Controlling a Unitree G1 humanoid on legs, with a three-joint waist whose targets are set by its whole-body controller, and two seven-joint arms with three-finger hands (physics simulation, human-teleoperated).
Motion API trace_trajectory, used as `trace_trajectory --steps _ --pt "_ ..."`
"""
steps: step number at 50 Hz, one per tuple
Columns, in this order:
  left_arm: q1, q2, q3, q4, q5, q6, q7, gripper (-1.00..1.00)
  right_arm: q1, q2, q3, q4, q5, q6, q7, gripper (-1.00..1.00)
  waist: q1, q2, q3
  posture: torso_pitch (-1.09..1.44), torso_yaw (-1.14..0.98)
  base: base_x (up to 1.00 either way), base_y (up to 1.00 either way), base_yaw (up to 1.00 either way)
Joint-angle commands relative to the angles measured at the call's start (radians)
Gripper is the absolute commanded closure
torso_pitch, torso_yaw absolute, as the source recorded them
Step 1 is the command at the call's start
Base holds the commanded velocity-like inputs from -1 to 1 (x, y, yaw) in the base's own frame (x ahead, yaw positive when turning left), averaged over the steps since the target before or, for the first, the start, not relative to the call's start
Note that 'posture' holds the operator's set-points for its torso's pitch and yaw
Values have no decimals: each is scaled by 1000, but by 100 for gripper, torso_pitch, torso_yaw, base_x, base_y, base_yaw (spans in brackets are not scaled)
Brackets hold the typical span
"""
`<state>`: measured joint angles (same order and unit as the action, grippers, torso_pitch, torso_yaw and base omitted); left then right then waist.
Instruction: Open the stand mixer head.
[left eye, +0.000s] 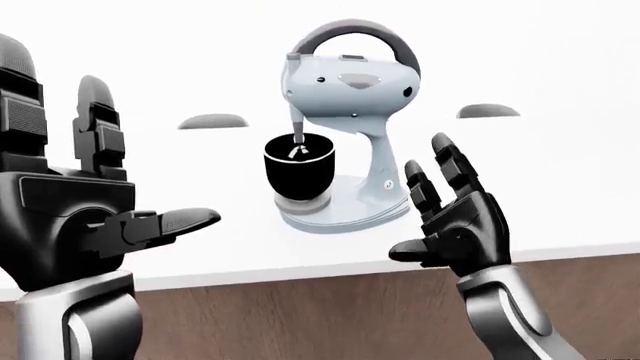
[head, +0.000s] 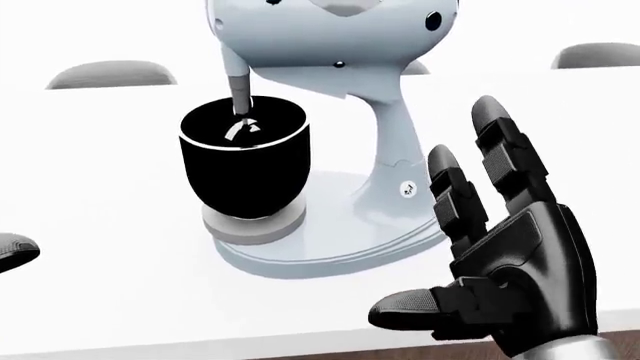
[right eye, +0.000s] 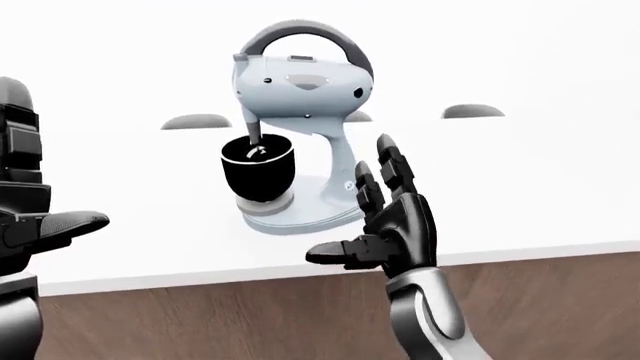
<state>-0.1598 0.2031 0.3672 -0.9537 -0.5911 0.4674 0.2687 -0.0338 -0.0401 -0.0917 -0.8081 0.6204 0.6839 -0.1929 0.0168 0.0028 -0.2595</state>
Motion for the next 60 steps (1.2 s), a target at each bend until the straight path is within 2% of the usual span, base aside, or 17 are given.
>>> trace_trajectory --steps 1,6,13,35,43,60 --pt "-17 7 0 -17 2 -19 -6 -98 -20 2 -3 -26 -9 -26 12 -100 0 2 -1 -32 0 0 0 0" --pt "-20 9 5 -16 -3 -16 -4 -98 18 16 34 -15 -59 -47 36 -100 1 3 -2 -32 0 0 0 0" --pt "-13 1 -8 -12 13 -26 -13 -98 9 26 24 -19 -33 -15 33 -100 1 5 -2 -32 0 0 0 0" --pt "-20 8 3 -20 0 -14 -6 -98 1 31 47 24 -48 -27 45 -100 1 5 -3 -32 0 0 0 0" --pt "-19 10 3 -21 0 -15 -4 -98 12 31 63 54 -74 -53 66 -100 1 6 -2 -32 0 0 0 0" --pt "-20 9 4 -17 -1 -17 -5 -98 -13 33 57 137 -111 -98 95 -100 2 7 -3 -32 0 0 0 0"
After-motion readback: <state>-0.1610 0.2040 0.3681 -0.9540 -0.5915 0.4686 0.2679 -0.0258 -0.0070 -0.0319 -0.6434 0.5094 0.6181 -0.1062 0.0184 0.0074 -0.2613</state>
